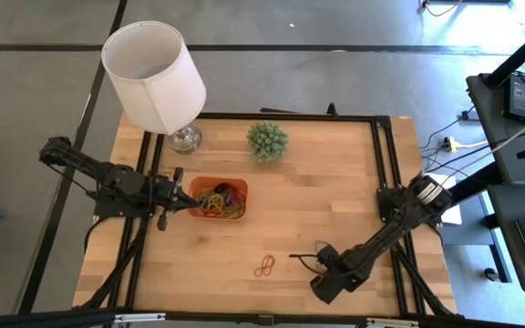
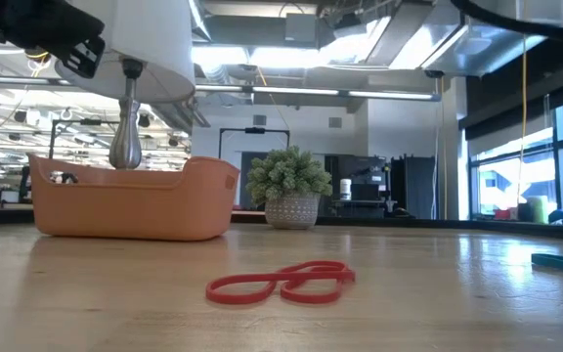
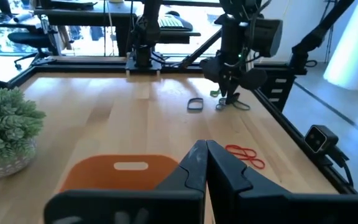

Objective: Pick and place rubber bands into bin
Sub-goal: Put the blue rubber band into the orange bin, then put the red rubber band into the orange bin

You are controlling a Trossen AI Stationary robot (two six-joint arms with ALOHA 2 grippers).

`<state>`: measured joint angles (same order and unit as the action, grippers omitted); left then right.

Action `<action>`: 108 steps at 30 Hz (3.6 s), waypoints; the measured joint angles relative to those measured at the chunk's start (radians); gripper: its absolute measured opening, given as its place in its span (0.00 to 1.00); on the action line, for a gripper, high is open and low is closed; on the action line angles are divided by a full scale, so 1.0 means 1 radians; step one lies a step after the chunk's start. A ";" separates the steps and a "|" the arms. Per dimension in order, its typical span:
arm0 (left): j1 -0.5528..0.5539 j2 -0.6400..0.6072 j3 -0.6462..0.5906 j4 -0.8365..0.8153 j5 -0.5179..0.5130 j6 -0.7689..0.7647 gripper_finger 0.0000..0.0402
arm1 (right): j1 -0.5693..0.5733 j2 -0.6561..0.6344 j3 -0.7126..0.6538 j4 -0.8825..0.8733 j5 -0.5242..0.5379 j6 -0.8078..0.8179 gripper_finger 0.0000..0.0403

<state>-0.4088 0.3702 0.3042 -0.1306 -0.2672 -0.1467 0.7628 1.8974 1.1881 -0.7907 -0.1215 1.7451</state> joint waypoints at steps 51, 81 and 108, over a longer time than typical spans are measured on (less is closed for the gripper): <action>0.000 0.000 0.000 0.000 -0.074 0.038 0.01 | -0.054 -0.005 0.559 -0.650 0.526 -0.009 0.00; 0.000 -0.048 0.001 -0.053 -0.049 0.037 0.00 | -0.654 0.200 0.761 0.218 0.450 -1.195 0.00; 0.000 -0.033 0.002 -0.054 -0.081 0.014 0.01 | -0.681 0.347 0.760 0.107 0.258 -1.176 0.26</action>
<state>-0.4088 0.3376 0.3061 -0.1842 -0.3478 -0.1326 0.0822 2.2447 1.9476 -0.6833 0.1370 0.5692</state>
